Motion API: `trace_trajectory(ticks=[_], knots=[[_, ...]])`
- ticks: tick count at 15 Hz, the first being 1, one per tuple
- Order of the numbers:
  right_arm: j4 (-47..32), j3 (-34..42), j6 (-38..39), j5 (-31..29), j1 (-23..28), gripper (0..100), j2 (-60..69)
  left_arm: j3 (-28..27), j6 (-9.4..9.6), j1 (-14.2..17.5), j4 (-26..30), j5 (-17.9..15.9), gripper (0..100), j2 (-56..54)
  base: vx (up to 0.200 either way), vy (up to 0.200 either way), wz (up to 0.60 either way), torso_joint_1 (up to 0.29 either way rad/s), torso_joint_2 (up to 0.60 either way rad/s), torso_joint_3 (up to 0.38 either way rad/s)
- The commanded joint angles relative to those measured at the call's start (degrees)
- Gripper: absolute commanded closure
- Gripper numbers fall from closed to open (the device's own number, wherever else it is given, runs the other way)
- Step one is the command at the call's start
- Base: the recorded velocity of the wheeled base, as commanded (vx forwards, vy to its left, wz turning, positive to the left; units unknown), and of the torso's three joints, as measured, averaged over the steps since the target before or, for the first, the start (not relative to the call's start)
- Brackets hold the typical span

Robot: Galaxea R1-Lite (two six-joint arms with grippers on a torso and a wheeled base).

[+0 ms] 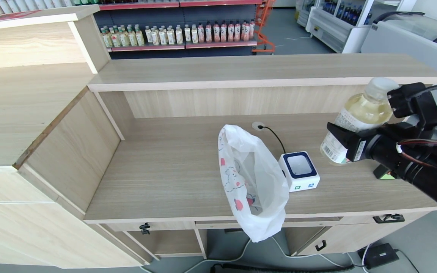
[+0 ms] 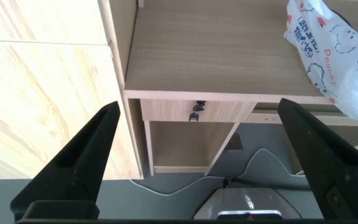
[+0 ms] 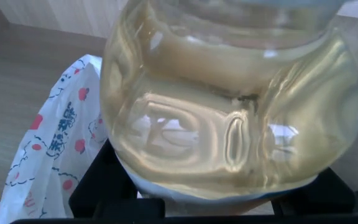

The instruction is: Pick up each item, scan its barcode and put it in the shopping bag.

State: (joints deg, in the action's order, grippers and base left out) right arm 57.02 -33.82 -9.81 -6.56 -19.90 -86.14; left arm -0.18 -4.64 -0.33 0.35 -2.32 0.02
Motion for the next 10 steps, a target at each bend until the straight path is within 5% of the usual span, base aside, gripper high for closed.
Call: trace_trajectory(ticks=[1,4,10], knots=[[0.1,-0.5,0.0,0.1,-1.3,100,-1.2,0.0,-0.01,0.0,0.0,0.0,0,0.0,0.0,0.2,0.0,0.002,0.0,-0.002],[0.5,-0.9,1.4,0.1,-1.3,100,-3.7,0.0,-0.01,0.0,0.0,-0.1,0,0.0,0.0,0.2,0.0,-0.001,0.0,0.002],[3.4,-0.4,3.0,1.1,-0.6,100,-11.7,0.0,-0.1,0.0,0.0,-0.1,0,0.0,0.0,0.0,0.0,0.0,0.0,0.0]])
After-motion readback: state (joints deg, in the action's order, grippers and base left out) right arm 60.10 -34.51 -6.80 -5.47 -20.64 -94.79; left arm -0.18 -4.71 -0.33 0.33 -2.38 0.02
